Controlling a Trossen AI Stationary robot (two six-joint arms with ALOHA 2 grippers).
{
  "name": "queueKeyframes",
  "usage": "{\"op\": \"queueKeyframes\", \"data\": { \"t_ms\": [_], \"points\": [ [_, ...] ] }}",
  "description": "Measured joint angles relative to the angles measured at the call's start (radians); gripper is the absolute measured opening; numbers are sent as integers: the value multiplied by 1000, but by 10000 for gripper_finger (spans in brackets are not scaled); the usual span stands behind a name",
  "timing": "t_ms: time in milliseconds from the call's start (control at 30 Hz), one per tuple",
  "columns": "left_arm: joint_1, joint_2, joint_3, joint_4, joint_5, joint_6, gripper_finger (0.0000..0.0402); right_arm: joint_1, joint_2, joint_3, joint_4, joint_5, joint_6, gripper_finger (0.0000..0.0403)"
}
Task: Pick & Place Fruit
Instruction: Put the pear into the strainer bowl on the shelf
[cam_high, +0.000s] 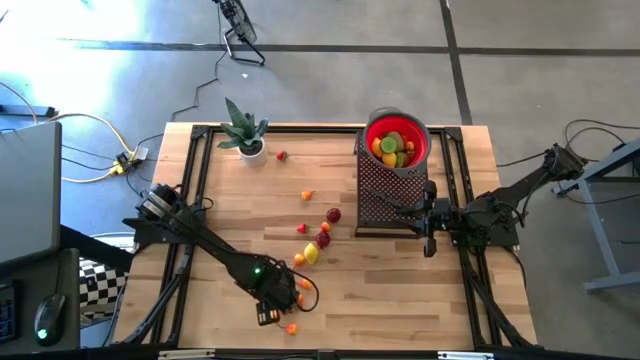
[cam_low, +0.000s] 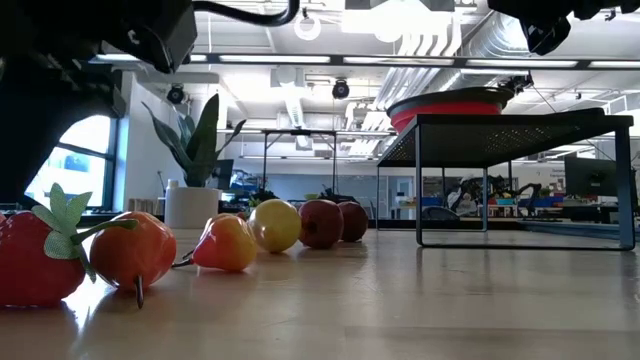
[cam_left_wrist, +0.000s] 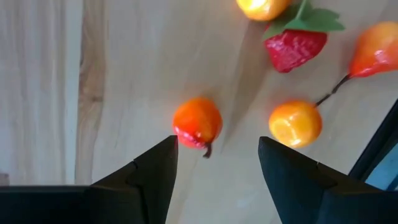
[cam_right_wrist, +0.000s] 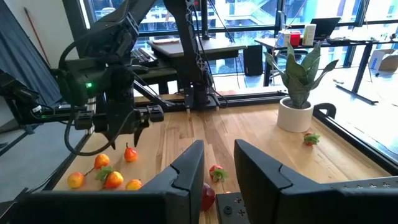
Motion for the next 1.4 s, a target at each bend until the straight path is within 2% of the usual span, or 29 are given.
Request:
{"op": "queueKeyframes", "data": {
  "t_ms": [467,867,1400],
  "points": [
    [0,0,0,3,-1,0,216,0,0,0,-1,0,0,81],
    [0,0,0,4,-1,0,131,0,0,0,-1,0,0,81],
    [0,0,0,4,-1,0,83,0,0,0,-1,0,0,81]
  ]
}}
